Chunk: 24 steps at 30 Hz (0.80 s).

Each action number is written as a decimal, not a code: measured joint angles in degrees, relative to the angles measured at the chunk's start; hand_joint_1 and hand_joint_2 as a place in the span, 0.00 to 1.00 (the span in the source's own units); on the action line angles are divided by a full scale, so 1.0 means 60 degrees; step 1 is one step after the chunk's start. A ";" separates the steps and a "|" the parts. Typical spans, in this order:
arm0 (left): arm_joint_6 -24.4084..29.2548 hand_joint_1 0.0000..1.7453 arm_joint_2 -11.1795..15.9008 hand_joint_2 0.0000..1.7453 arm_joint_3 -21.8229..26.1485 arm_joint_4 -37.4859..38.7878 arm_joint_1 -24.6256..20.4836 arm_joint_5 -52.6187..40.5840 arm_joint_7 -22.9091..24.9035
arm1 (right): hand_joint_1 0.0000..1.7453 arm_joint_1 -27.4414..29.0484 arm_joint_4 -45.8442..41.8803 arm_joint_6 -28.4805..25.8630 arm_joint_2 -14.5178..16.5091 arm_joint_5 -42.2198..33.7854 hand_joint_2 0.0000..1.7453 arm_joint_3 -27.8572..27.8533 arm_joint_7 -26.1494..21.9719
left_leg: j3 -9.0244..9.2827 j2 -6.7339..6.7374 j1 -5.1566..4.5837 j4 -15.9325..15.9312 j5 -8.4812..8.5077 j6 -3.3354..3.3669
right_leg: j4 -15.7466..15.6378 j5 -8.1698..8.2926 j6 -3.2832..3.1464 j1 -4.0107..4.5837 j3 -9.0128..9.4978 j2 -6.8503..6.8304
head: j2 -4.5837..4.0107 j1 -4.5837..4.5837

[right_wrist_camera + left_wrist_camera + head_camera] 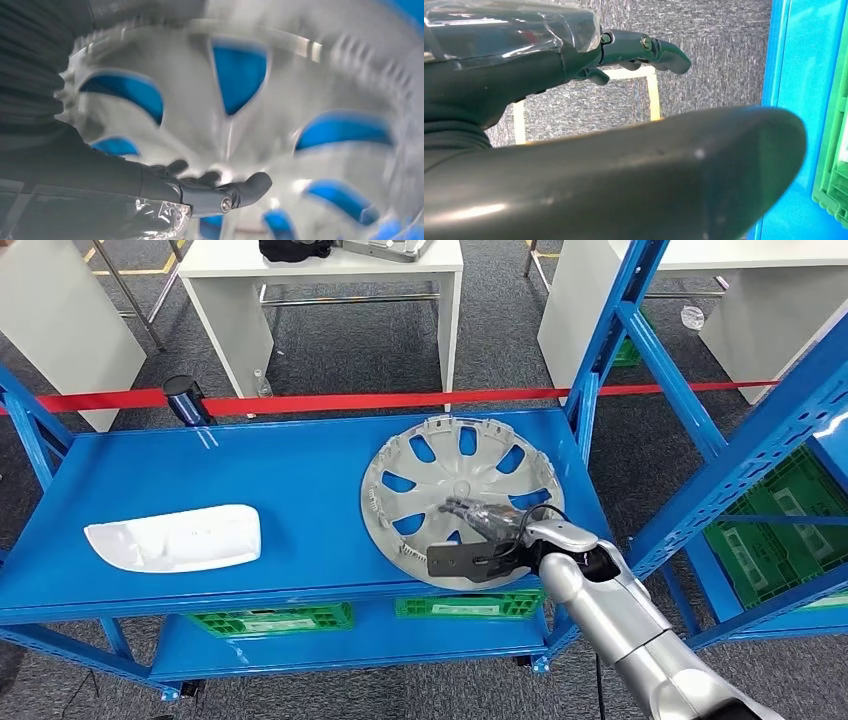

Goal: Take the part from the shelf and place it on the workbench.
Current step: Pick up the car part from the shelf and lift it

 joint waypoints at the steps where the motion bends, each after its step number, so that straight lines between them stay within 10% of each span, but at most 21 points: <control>1: 0.0042 0.00 -0.0003 0.00 -0.0003 0.0000 -0.0001 0.0000 0.0000 | 0.99 0.0066 0.0025 0.0127 -0.0032 0.0148 1.00 0.0081 -0.0028 | 0.0001 -0.0006 -0.0003 0.0002 -0.0002 0.0001 | 0.0511 -0.0150 0.0027 -0.0007 -0.0252 0.0000 | 0.0000 0.0009; 3: 0.0094 0.00 -0.0005 0.00 -0.0015 0.0000 -0.0012 0.0002 0.0003 | 0.99 0.0154 0.0072 0.0149 -0.0086 0.0351 1.00 0.0233 -0.0080 | 0.0016 -0.0016 -0.0003 0.0014 -0.0012 -0.0010 | 0.0383 0.0010 0.0178 -0.0039 -0.0209 -0.0005 | 0.0000 0.0030; 6: 0.0106 0.00 -0.0005 0.00 -0.0055 0.0000 -0.0044 0.0010 0.0005 | 1.00 0.0134 0.0096 0.0084 -0.0092 0.0395 1.00 0.0359 -0.0135 | 0.0023 -0.0023 -0.0019 0.0126 -0.0094 -0.0123 | -0.1618 0.0735 0.0310 -0.0088 0.0786 -0.0037 | 0.0000 0.0041; 12: 0.0156 0.00 0.0007 0.00 -0.0180 0.0004 -0.0042 0.0080 0.0006 | 1.00 0.0159 0.0096 0.0068 -0.0082 0.0362 1.00 0.0453 -0.0138 | -0.0140 -0.0025 -0.0008 0.0492 -0.0375 -0.0374 | -0.2128 0.0927 -0.0086 -0.0097 0.1109 -0.0028 | 0.0000 0.0013; 17: 0.0200 0.00 0.0046 0.00 -0.0244 0.0015 -0.0011 0.0094 0.0006 | 1.00 0.0209 0.0096 0.0082 -0.0085 0.0345 1.00 0.0464 -0.0115 | -0.1335 -0.0011 0.0053 0.3063 -0.1489 -0.0526 | -0.2129 0.0944 -0.0157 -0.0111 0.1096 -0.0036 | 0.0000 -0.0027; 21: 0.0215 0.00 0.0066 0.00 -0.0269 0.0022 -0.0010 0.0097 0.0006 | 1.00 0.0214 0.0088 0.0082 -0.0090 0.0347 1.00 0.0463 -0.0106 | -0.0184 -0.0009 0.0029 0.0904 -0.0470 -0.0417 | -0.2136 0.0948 -0.0133 -0.0096 0.1145 -0.0025 | 0.0000 -0.0025; 24: 0.0226 0.00 0.0084 0.00 -0.0278 0.0021 -0.0017 0.0107 0.0007 | 0.99 0.0213 0.0081 0.0087 -0.0120 0.0354 1.00 0.0461 -0.0101 | 0.0143 -0.0004 -0.0059 0.0233 -0.0359 -0.0299 | -0.2169 0.0975 -0.0014 -0.0063 0.1135 -0.0021 | 0.0000 -0.0019</control>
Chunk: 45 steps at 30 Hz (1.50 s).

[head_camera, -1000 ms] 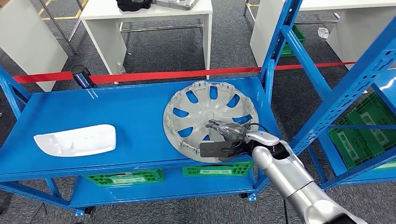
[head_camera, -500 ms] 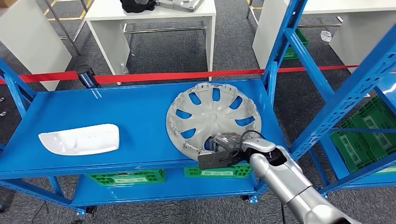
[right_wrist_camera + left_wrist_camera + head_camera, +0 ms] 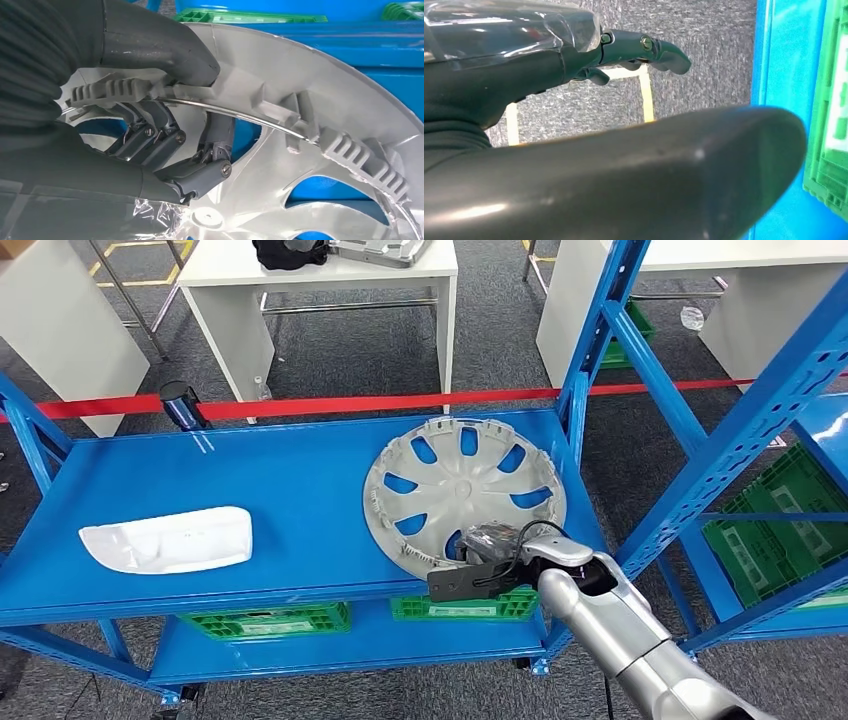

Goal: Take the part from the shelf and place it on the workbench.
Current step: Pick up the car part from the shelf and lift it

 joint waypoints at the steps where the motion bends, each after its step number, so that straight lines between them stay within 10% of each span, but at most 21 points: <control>1: 0.0001 0.00 0.0005 0.00 -0.0003 -0.0003 0.0004 0.0011 0.0001 | 0.99 0.0000 -0.0002 0.0002 -0.0014 0.0003 1.00 -0.0002 0.0002 | 0.0020 0.0003 -0.0008 -0.0037 0.0028 0.0062 | -0.0025 0.0013 0.0064 0.0000 0.0009 0.0006 | 0.0000 -0.0002; 2: 0.0002 0.00 0.0008 0.00 -0.0009 -0.0006 0.0008 0.0028 0.0002 | 0.99 0.0007 -0.0007 0.0002 -0.0032 0.0005 1.00 -0.0012 0.0005 | 0.0059 0.0013 0.0011 -0.0093 0.0067 0.0125 | -0.0025 0.0008 0.0111 -0.0008 0.0002 0.0010 | 0.0000 0.0001; 6: -0.0034 0.00 0.0002 1.00 -0.0152 -0.0065 0.0029 0.0201 -0.0184 | 0.99 0.0112 -0.0019 -0.0043 -0.0144 -0.0016 1.00 -0.0079 0.0021 | 0.0110 0.0048 0.0046 -0.0252 0.0218 0.0315 | 0.1642 -0.0787 0.0061 0.0002 -0.0828 0.0012 | 0.0000 0.0050; 9: -0.0077 0.00 -0.0013 1.00 -0.0309 -0.0118 0.0094 0.0337 -0.0513 | 0.98 0.0216 -0.0018 -0.0139 -0.0175 -0.0056 1.00 -0.0145 0.0024 | 0.0083 0.0042 0.0015 -0.0245 0.0223 0.0324 | 0.2778 -0.1097 0.0119 0.0000 -0.1367 0.0010 | 0.0000 0.0060; 12: -0.0012 0.00 -0.0029 1.00 -0.0479 -0.0187 0.0122 0.0378 -0.0651 | 0.98 0.0227 -0.0018 -0.0201 -0.0170 -0.0105 1.00 -0.0203 0.0000 | 0.0109 0.0005 -0.0003 -0.0204 0.0192 0.0277 | 0.0979 -0.0397 0.0271 0.0004 -0.0466 -0.0009 | 0.0000 0.0063; 14: 0.0038 0.00 -0.0053 1.00 -0.0576 -0.0298 0.0139 0.0418 -0.0670 | 0.98 0.0236 -0.0042 -0.0252 -0.0148 -0.0169 1.00 -0.0245 -0.0032 | 0.0075 -0.0024 -0.0040 -0.0135 0.0149 0.0196 | 0.0077 -0.0110 0.0182 0.0030 -0.0018 -0.0025 | 0.0000 0.0052; 18: -0.0061 0.00 -0.0106 1.00 -0.0690 -0.0593 0.0214 0.0558 -0.0740 | 0.98 0.0298 -0.0139 -0.0359 -0.0106 -0.0357 1.00 -0.0374 -0.0090 | -0.0035 -0.0039 -0.0011 0.0011 0.0040 0.0006 | -0.0049 -0.0037 -0.0065 0.0025 0.0043 -0.0031 | 0.0000 0.0036; 24: -0.0261 0.00 -0.0138 1.00 -0.0701 -0.0750 0.0347 0.0846 -0.1003 | 0.98 0.0641 -0.0471 -0.0707 -0.0063 -0.1938 1.00 -0.0801 -0.0641 | -0.1382 -0.0017 0.0113 0.2793 -0.1118 -0.0223 | -0.0052 -0.0028 -0.0144 -0.0014 0.0031 -0.0033 | 0.0000 -0.0022; 28: -0.0406 0.00 -0.0192 1.00 -0.0674 -0.0993 0.0418 0.0975 -0.1026 | 0.98 0.0840 -0.1358 -0.0983 0.0010 -0.4088 1.00 -0.1351 -0.1494 | -0.0441 -0.0012 0.0082 0.0580 0.0074 -0.0067 | -0.0052 -0.0032 -0.0126 0.0017 0.0037 0.0034 | 0.0000 -0.0018; 33: -0.0545 0.00 -0.0363 1.00 -0.0523 -0.1378 0.0495 0.1003 -0.1002 | 0.98 0.0985 -0.2626 -0.1023 0.0165 -0.5624 1.00 -0.1876 -0.1825 | -0.0158 -0.0013 0.0046 -0.0115 0.0241 0.0153 | 0.0015 -0.0056 0.0051 0.0066 -0.0114 0.0036 | 0.0000 -0.0009; 39: -0.0790 0.00 -0.0627 1.00 -0.0231 -0.1775 0.0533 0.0983 -0.0964 | 0.98 0.1130 -0.3838 -0.0994 0.0182 -0.6930 1.00 -0.2390 -0.2318 | -0.0151 -0.0028 0.0060 -0.0209 0.0319 0.0311 | 0.2890 -0.1180 0.0039 0.0055 -0.1510 0.0014 | 0.0000 0.0035; 42: -0.0829 0.00 -0.0699 1.00 -0.0148 -0.1858 0.0533 0.0976 -0.0958 | 0.98 0.1141 -0.4208 -0.0982 0.0175 -0.7086 1.00 -0.2523 -0.2400 | -0.0149 -0.0052 0.0066 -0.0130 0.0277 0.0260 | 0.1483 -0.0550 0.0277 0.0005 -0.0830 -0.0005 | 0.0000 0.0044; 45: -0.0828 0.00 -0.0740 1.00 -0.0114 -0.1941 0.0536 0.0974 -0.0953 | 0.98 0.1158 -0.4428 -0.0978 0.0163 -0.7115 1.00 -0.2592 -0.2404 | -0.0228 -0.0070 0.0013 0.0027 0.0178 0.0124 | 0.0123 -0.0116 0.0196 0.0012 -0.0138 -0.0015 | 0.0000 0.0042</control>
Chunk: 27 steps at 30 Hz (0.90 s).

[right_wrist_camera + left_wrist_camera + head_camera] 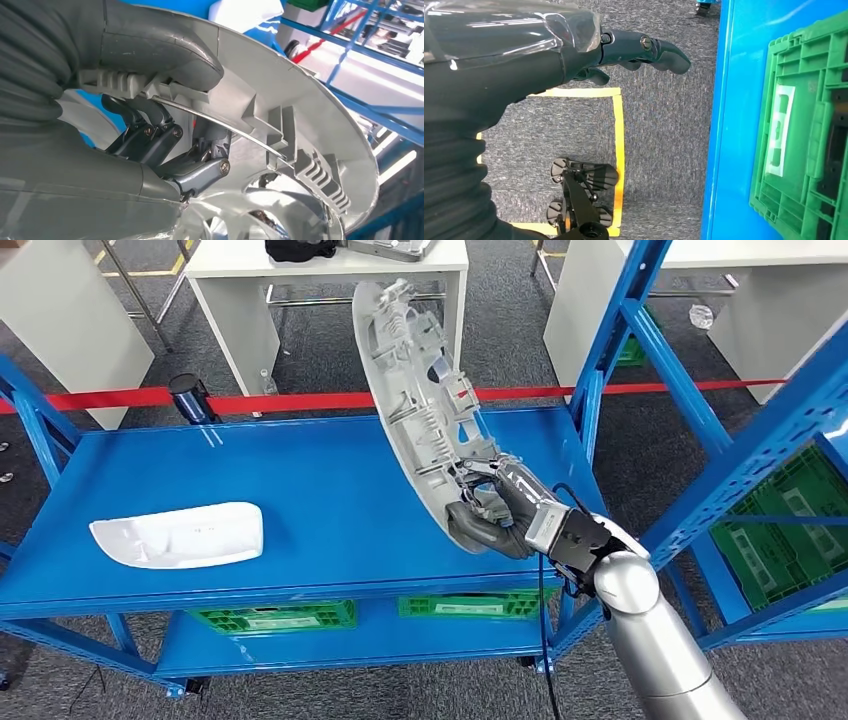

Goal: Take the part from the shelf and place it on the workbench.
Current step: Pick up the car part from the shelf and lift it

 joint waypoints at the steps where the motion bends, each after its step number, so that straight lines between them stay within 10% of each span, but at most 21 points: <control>1: 0.0000 0.00 -0.0009 1.00 0.0012 -0.0027 0.0003 0.0000 0.0001 | 0.98 0.0013 -0.0038 0.0000 -0.0002 -0.0007 1.00 -0.0015 -0.0001 | -0.0021 0.0002 -0.0011 0.0021 -0.0012 -0.0038 | -0.0010 0.0004 -0.0080 0.0025 0.0000 0.0010 | 0.0000 -0.0003; 4: 0.0003 0.00 -0.0027 1.00 0.0053 -0.0093 0.0010 0.0000 0.0001 | 0.98 0.0035 -0.0127 0.0004 -0.0006 -0.0098 1.00 -0.0039 -0.0046 | -0.0136 0.0019 0.0033 0.0254 -0.0185 -0.0153 | -0.0025 0.0035 -0.0232 -0.0031 0.0001 0.0022 | 0.0000 -0.0016; 8: 0.0027 0.00 -0.0047 1.00 0.0121 -0.0128 0.0012 0.0000 0.0002 | 0.98 0.0047 -0.0320 0.0224 -0.0003 -0.1090 1.00 -0.0092 -0.0510 | -0.1183 0.0034 0.0103 0.2479 -0.1263 -0.0329 | -0.0025 0.0029 -0.0298 -0.0049 0.0006 0.0021 | 0.0000 -0.0052; 10: 0.0024 0.00 -0.0053 1.00 0.0130 -0.0128 0.0031 -0.0002 0.0002 | 0.98 0.0085 -0.0542 0.0610 -0.0004 -0.1956 1.00 -0.0148 -0.0752 | -0.1394 0.0036 0.0107 0.2868 -0.1232 -0.0323 | -0.0022 0.0016 -0.0311 -0.0029 0.0024 0.0029 | 0.0000 -0.0054; 15: -0.0015 0.00 -0.0022 1.00 0.0119 -0.0086 -0.0009 -0.0154 -0.0169 | 0.98 0.0162 -0.1450 0.2136 -0.0022 -0.4144 1.00 -0.0262 -0.1088 | -0.0174 0.0034 0.0011 0.0307 -0.0023 -0.0064 | -0.0020 -0.0015 -0.0297 0.0053 0.0042 0.0071 | 0.0000 -0.0052; 20: 0.0067 0.00 0.0201 1.00 -0.0039 0.0364 -0.0087 -0.0289 -0.0542 | 0.98 0.0174 -0.2623 0.3999 -0.0156 -0.6208 1.00 -0.0170 -0.0745 | 0.0011 0.0064 0.0043 -0.0086 0.0047 0.0099 | 0.0357 -0.0238 -0.0184 0.0081 -0.0199 0.0046 | 0.0000 -0.0036; 24: 0.0095 0.00 0.0339 1.00 -0.0198 0.0665 -0.0159 -0.0342 -0.0624 | 0.98 0.0090 -0.3277 0.4611 -0.0271 -0.7282 1.00 0.0059 -0.0507 | 0.0015 0.0079 0.0047 -0.0117 0.0125 0.0184 | 0.2650 -0.1205 -0.0247 0.0051 -0.1215 0.0039 | 0.0000 -0.0027; 27: 0.0100 0.00 0.0383 1.00 -0.0299 0.0758 -0.0156 -0.0343 -0.0626 | 0.98 0.0001 -0.3590 0.4573 -0.0346 -0.7518 1.00 0.0137 -0.0493 | -0.0026 0.0073 0.0062 -0.0040 0.0131 0.0165 | 0.1992 -0.0874 0.0013 -0.0036 -0.0782 0.0025 | 0.0000 -0.0025</control>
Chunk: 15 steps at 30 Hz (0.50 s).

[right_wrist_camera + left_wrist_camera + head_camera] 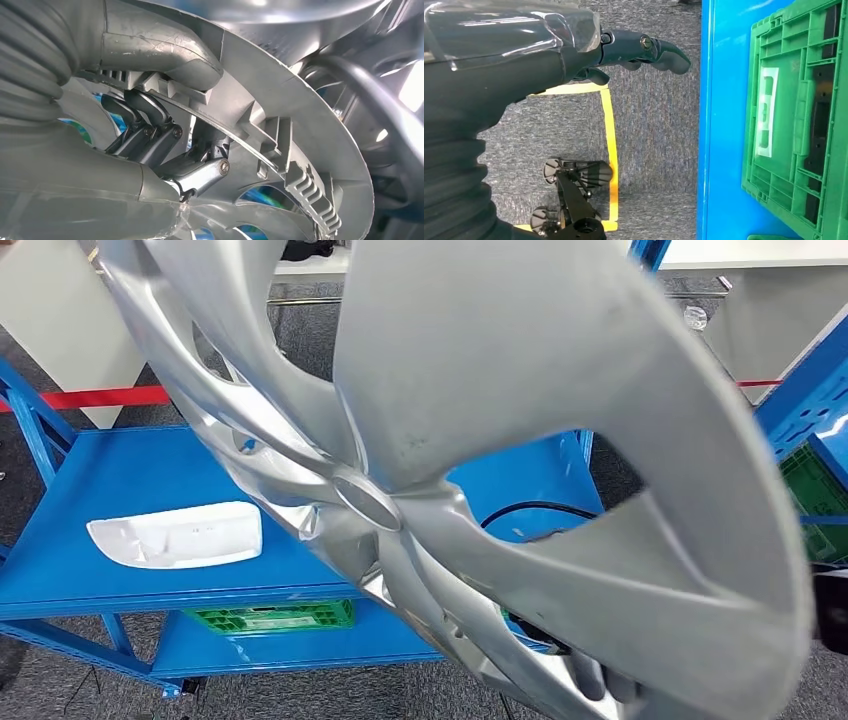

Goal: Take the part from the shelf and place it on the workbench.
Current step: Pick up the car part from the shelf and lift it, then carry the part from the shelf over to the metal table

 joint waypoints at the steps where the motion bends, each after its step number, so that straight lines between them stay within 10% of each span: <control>1: 0.0011 0.00 0.0016 1.00 -0.0026 0.0019 -0.0007 0.0006 0.0000 | 0.98 -0.0019 -0.0080 -0.0056 -0.0012 0.0119 1.00 -0.0005 -0.0069 | -0.0029 -0.0004 -0.0001 0.0054 -0.0005 -0.0031 | -0.0725 0.0222 0.0079 -0.0037 0.0387 -0.0017 | 0.0000 0.0002; 3: 0.0047 0.00 0.0054 1.00 -0.0083 0.0047 -0.0028 0.0025 0.0000 | 0.98 -0.0013 -0.0202 -0.0178 -0.0013 0.0447 1.00 -0.0027 -0.0243 | -0.0124 -0.0015 -0.0032 0.0187 -0.0018 -0.0133 | -0.1695 0.0541 0.0068 -0.0054 0.0894 -0.0012 | 0.0000 -0.0006; 7: 0.0078 0.00 0.0120 1.00 -0.0161 0.0067 -0.0032 0.0046 0.0000 | 0.98 0.0094 -0.0314 -0.0364 -0.0015 0.0984 1.00 -0.0079 -0.0360 | -0.0275 -0.0018 -0.0008 0.0318 -0.0022 -0.0369 | -0.1807 0.0755 -0.0213 -0.0037 0.0842 0.0012 | 0.0000 -0.0016; 12: 0.0097 0.00 0.0256 1.00 -0.0312 0.0057 -0.0041 0.0170 0.0098 | 0.98 0.0289 -0.0339 -0.0387 -0.0045 0.1792 1.00 -0.0087 -0.0644 | -0.1044 -0.0002 0.0052 0.2679 -0.1679 -0.0556 | -0.1813 0.1065 -0.0394 -0.0039 0.0484 -0.0020 | 0.0000 -0.0054; 15: 0.0105 0.00 0.0310 1.00 -0.0396 0.0008 -0.0040 0.0227 0.0160 | 0.98 0.0335 -0.0335 -0.0383 -0.0077 0.1952 1.00 -0.0089 -0.0801 | -0.0418 -0.0003 0.0037 0.2246 -0.1572 -0.0477 | -0.1810 0.1292 -0.0374 0.0008 0.0212 -0.0011 | 0.0000 -0.0056</control>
